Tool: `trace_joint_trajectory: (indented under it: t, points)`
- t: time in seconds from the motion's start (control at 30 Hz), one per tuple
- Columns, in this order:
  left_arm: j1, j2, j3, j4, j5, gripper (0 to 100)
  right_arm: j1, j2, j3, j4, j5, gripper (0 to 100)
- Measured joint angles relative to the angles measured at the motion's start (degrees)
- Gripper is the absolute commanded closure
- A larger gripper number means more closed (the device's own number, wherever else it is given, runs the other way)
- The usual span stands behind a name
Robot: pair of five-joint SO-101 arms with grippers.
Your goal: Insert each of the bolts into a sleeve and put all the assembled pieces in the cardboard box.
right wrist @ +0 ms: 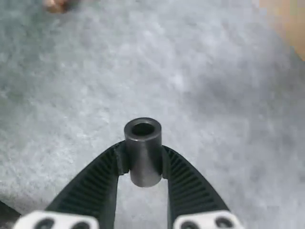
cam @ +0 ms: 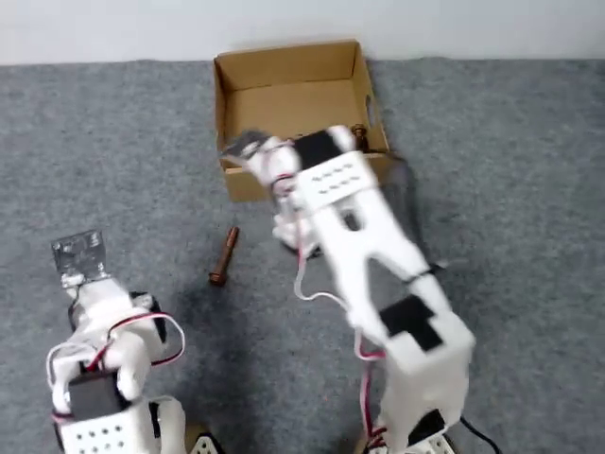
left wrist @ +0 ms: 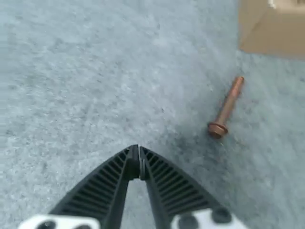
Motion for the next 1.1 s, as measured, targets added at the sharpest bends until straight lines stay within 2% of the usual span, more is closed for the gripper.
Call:
trace_joint_trajectory:
  t: [0.27, 0.43, 0.6, 0.87, 0.97, 1.1]
  points:
    - [1.23, 30.24, -19.34, 0.00, 0.09, 99, 10.99, -21.36, 17.32, 0.09, -3.25, 99.0]
    - [2.02, 46.68, -32.62, 0.09, -0.18, 99, 16.97, -30.77, 27.78, 0.09, -14.51, 99.0]
    - [7.21, 59.08, -43.08, 5.89, -3.25, 99, 23.12, -39.82, 37.71, 0.09, -24.35, 99.0]
    - [16.00, 73.58, -53.71, 10.37, -6.24, 96, 30.51, -60.66, 50.64, -1.05, -25.85, 99.0]
    - [17.32, 77.89, -56.00, 10.64, -6.33, 91, 31.65, -68.84, 56.88, -2.90, -26.02, 99.0]
    - [18.64, 82.64, -58.90, 10.64, -6.59, 90, 32.09, -78.07, 65.32, -4.04, -26.02, 99.0]
